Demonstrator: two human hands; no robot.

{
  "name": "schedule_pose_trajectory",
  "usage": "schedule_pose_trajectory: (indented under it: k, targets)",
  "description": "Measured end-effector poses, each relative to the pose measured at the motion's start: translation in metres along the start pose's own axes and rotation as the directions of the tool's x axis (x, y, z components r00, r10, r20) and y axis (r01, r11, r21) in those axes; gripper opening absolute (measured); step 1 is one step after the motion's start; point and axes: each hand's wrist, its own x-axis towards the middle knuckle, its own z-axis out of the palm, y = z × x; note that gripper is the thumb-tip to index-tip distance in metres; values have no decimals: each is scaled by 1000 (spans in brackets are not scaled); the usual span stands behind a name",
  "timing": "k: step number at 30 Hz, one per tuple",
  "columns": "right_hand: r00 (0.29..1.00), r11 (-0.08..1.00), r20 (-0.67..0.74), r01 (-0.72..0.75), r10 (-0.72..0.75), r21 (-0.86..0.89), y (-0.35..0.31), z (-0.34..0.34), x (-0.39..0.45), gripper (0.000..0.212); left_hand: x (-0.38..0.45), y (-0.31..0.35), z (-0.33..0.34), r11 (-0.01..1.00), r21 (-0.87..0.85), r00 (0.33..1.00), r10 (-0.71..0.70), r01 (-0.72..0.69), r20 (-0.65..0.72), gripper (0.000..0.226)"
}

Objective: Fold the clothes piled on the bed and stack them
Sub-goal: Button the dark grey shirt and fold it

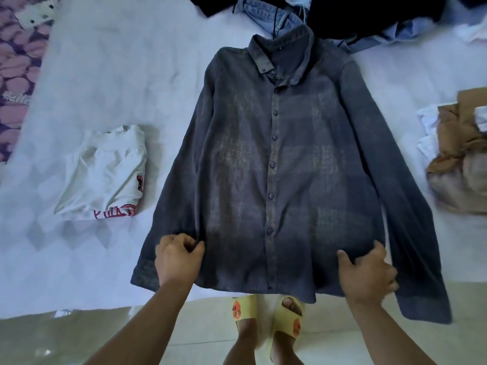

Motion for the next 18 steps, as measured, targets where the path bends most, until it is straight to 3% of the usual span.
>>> schedule_pose_trajectory:
  k: [3,5,8,10,13,16,18]
  targets:
    - [995,994,31,-95,93,59,-1,-6,9,56,-9,1,1,996,-93,999,-21,16,-47,35]
    - [984,980,-24,-172,175,103,2,-11,12,64,-16,3,3,984,-162,995,-78,68,-58,30]
    - [964,952,16,-263,264,157,11,-14,15,68,-20,1,8,956,-195,975,-213,220,55,41]
    - [956,952,118,-281,268,119,14,-14,20,47,-19,1,7,948,-190,963,-234,256,131,32]
    - [976,962,143,-193,167,191,17,-21,27,25,-20,4,-1,917,-275,957,-276,290,90,23]
    - [999,927,9,-47,47,371,24,-44,27,34,-22,2,-12,899,-315,949,-316,304,13,24]
    - [997,929,-67,62,-41,365,34,-58,29,35,-22,-6,-15,913,-289,953,-304,287,-13,28]
